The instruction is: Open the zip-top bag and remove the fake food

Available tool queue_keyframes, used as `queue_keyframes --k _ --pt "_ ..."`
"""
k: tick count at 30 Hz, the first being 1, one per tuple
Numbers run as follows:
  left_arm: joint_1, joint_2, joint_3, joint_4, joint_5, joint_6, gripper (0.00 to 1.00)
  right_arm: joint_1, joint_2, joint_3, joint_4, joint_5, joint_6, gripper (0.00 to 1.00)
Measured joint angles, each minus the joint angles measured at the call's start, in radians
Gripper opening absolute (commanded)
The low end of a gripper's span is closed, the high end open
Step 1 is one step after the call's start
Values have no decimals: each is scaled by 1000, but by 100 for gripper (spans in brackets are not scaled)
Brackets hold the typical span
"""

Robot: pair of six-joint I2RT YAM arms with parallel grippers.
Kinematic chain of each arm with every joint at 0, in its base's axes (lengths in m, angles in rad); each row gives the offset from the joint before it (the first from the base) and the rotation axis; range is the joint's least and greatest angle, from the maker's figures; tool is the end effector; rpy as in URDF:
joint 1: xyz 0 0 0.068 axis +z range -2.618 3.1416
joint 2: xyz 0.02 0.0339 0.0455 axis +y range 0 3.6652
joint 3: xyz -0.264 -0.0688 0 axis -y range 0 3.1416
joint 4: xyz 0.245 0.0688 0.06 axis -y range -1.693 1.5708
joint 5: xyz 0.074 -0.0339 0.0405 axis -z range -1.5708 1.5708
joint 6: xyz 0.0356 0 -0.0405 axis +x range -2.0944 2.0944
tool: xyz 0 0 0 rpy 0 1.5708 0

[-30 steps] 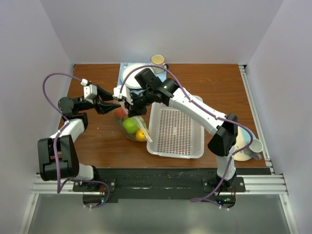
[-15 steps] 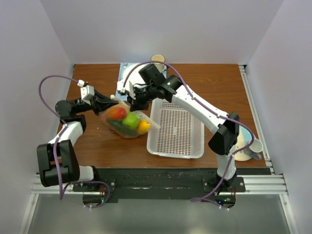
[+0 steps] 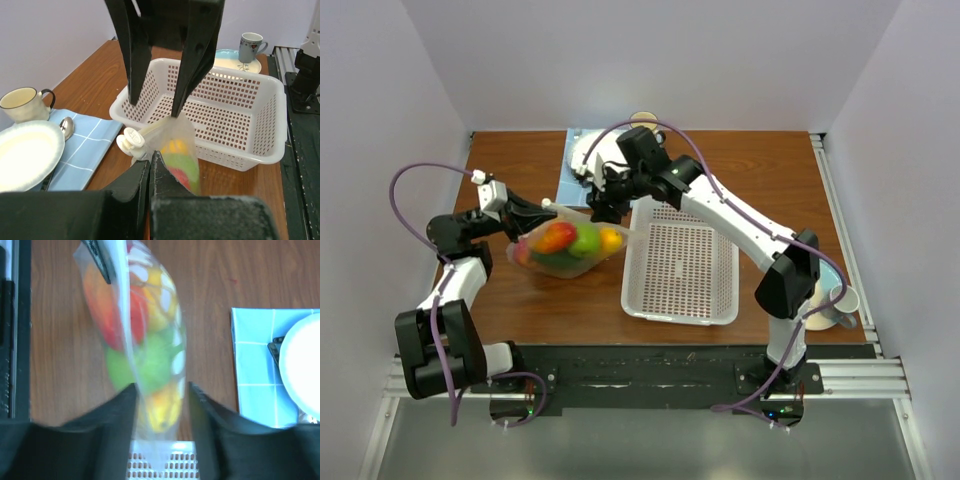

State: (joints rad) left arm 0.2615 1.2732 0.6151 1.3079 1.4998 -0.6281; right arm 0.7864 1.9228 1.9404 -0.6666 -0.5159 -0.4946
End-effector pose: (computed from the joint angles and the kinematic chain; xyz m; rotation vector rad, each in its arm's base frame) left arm 0.2353 0.0262 0.3098 0.9575 1.2952 -0.9716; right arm 0.2974 0.3228 0.3622 -1.5449 1.5908 0.7327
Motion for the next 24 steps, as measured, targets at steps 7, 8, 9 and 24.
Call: queue_keyframes --k 7,8,9,24 --pt "3 -11 -25 0 9 0 0 -14 -71 32 87 -112 80 61" --pt "3 -14 -25 0 10 0 0 -14 -61 72 98 -146 96 59" --pt "3 -17 -25 0 11 0 0 -14 -47 104 116 -174 116 57" --pt "3 -24 -36 0 12 3 1 -13 130 135 378 -419 424 47"
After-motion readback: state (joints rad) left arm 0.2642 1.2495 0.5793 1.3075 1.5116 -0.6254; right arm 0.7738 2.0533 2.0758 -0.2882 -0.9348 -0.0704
